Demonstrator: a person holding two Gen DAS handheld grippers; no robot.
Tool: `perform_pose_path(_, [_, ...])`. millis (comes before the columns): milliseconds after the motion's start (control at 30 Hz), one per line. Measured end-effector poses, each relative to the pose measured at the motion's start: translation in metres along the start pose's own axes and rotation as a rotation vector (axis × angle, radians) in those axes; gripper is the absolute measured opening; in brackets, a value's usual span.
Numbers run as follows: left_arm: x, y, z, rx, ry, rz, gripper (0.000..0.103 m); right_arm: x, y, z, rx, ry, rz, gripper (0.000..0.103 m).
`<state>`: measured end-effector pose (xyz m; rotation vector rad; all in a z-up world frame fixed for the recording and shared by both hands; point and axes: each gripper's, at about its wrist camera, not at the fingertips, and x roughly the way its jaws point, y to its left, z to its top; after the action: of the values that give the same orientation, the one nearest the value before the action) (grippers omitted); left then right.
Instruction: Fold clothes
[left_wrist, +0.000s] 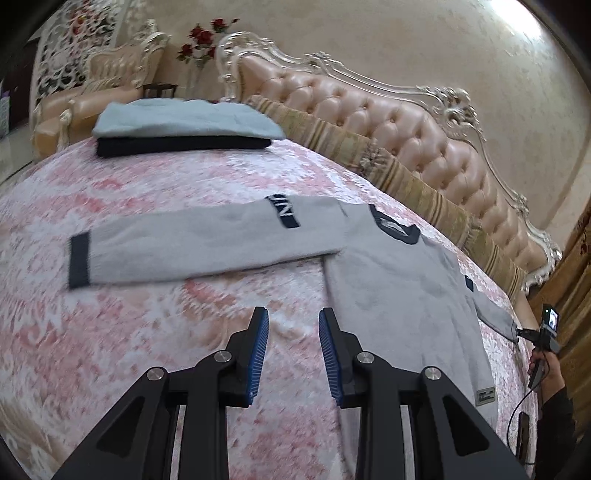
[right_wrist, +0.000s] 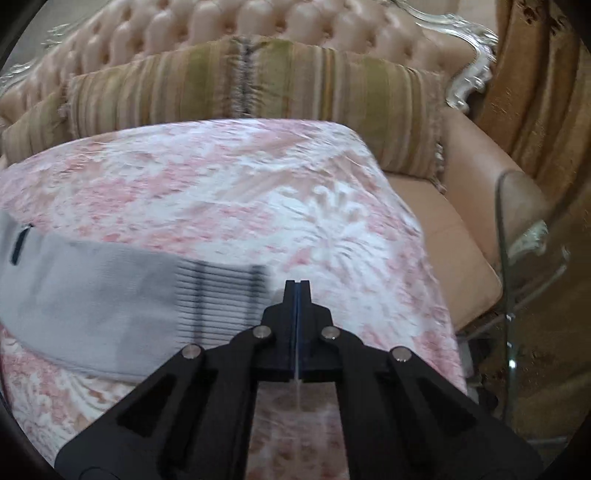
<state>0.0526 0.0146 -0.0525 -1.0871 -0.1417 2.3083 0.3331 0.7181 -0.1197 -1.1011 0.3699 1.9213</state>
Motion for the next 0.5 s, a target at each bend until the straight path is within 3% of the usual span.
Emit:
perform_pose_path(67, [0.011,-0.007,0.015,0.033,-0.003,-0.007,0.03,-0.003,-0.005,-0.002,0.002,0.001,0.005,0.0])
perform_pose_path(200, [0.049,-0.034,0.057,0.166,-0.003,-0.047,0.031,-0.043,0.002,0.005,0.005,-0.098,-0.017,0.002])
perform_pose_path(267, [0.08,-0.057,0.081,0.287,0.003,-0.075,0.033,-0.064,0.019,0.013,-0.012,-0.138,0.011,0.017])
perform_pose_path(333, [0.11,-0.076,0.098,0.399,0.007,-0.096,0.033,-0.086,0.046,0.023,-0.043,-0.187,0.099,0.082])
perform_pose_path(367, [0.13,-0.086,0.106,0.452,0.027,-0.115,0.033,-0.097,0.064,0.026,-0.073,-0.226,0.164,0.088])
perform_pose_path(433, [0.171,-0.103,0.12,0.53,0.083,-0.149,0.033,-0.111,0.104,0.033,-0.145,-0.275,0.281,0.089])
perform_pose_path(500, [0.205,-0.114,0.129,0.592,0.137,-0.173,0.033,-0.114,0.155,0.042,-0.237,-0.271,0.405,0.089])
